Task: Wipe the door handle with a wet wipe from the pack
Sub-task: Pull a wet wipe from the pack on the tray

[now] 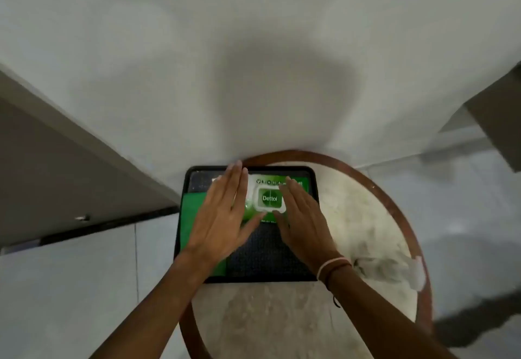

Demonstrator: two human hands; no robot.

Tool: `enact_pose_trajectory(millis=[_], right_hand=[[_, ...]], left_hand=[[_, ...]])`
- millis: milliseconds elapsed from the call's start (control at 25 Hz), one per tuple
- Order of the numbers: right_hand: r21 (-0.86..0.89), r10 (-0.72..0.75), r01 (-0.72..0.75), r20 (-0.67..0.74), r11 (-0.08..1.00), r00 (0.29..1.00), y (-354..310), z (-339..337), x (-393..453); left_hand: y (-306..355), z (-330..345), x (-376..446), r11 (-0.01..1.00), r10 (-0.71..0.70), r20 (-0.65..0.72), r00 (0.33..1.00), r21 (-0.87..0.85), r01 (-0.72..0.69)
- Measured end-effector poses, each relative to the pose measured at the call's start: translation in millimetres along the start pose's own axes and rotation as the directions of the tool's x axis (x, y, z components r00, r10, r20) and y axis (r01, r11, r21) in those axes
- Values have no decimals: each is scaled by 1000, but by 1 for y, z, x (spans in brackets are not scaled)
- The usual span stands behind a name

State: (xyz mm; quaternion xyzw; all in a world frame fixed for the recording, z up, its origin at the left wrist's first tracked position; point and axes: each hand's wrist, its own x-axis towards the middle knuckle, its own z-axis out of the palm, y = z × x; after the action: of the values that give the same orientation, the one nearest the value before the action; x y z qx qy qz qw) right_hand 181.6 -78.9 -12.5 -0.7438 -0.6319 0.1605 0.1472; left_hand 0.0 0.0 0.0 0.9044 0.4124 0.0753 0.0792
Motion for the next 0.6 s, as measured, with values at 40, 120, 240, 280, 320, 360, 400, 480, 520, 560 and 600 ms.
enact_pose_trajectory(millis=[40,120,240,280,320,360,400,480,520,560,600], right_hand=[[0,20,-20,62,1000,998,11,22,10],[-1,33,-33,149,999,988,30,50,29],[-4,8,-7,238,1000,971,51,76,43],[-18,-11,16,241,1000,971,57,82,42],[-30,-37,45,227,999,973,60,84,41],[-65,-56,70,197,995,979,62,85,40],[-114,-80,99,155,989,985,64,87,41],[-193,-164,172,55,966,985,64,88,45],[-193,-184,177,-20,965,983,62,86,49],[-145,-155,142,-80,979,985,59,83,56],[-51,-87,83,-87,995,992,56,78,65]], left_hand=[[-4,27,2,1000,8,67,998,26,-9],[-11,65,2,998,-35,206,978,65,22],[-13,109,-3,998,-19,306,952,56,2],[-14,118,-5,998,-12,294,956,57,-5],[-14,123,-7,997,-12,282,959,71,-8],[-15,129,-8,996,-17,256,967,83,-5],[-14,132,-9,997,-27,233,972,83,7],[-13,137,-10,997,-37,211,977,71,22],[-13,138,-11,997,-45,213,976,78,28],[-12,139,-12,996,-51,225,973,82,33],[-12,138,-12,996,-55,229,972,86,36]])
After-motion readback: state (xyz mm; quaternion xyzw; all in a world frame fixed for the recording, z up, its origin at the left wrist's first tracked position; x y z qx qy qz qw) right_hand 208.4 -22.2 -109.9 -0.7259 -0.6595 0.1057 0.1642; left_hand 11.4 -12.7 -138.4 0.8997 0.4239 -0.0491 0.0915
